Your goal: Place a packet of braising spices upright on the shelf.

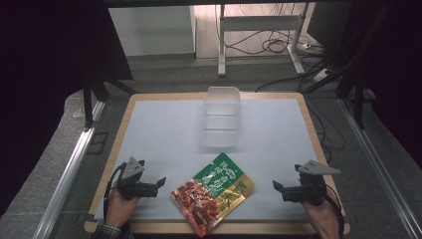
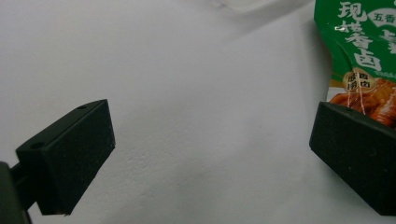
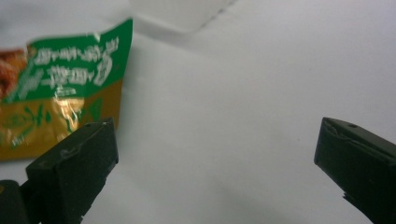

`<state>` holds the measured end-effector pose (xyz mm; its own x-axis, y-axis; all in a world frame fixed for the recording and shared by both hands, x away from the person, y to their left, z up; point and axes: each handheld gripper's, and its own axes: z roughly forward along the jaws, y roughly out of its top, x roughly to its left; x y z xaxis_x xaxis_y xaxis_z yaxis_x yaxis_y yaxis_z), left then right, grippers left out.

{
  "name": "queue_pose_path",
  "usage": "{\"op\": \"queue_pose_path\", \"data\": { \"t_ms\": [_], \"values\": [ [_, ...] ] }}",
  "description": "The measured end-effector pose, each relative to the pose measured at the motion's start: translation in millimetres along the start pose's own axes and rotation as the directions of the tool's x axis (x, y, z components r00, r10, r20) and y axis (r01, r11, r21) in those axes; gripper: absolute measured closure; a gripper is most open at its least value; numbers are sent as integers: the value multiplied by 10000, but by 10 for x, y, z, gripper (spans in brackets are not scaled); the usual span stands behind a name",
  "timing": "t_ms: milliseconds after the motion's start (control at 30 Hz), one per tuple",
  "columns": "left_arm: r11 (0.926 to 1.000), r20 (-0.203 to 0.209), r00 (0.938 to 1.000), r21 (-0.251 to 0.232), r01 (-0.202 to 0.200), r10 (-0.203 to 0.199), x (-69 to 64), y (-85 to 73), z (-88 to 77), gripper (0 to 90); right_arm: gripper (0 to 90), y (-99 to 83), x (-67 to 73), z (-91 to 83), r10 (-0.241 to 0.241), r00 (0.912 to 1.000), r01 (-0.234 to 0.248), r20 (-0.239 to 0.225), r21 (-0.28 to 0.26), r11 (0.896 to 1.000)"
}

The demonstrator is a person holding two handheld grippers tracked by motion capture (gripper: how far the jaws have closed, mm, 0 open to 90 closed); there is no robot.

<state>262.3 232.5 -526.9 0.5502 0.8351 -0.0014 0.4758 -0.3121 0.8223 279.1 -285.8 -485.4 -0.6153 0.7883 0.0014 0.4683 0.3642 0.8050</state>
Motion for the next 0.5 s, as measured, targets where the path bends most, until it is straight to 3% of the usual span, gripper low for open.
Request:
{"op": "queue_pose_path", "data": {
  "t_ms": [133,300,500],
  "values": [
    [9999,54,9999,26,97,-97,15,-7,-1,6,0,-30,-20,11,-248,9996,247,93,187,9995],
    [10000,31,10000,-64,50,-50,26,-13,-6,11,0,-66,-98,-12,270,9995,-269,156,-82,9996],
    [10000,63,10000,-27,-34,34,13,-12,5,10,0,-64,-103,-7,309,9994,-307,121,-187,9994]
  ]
}}
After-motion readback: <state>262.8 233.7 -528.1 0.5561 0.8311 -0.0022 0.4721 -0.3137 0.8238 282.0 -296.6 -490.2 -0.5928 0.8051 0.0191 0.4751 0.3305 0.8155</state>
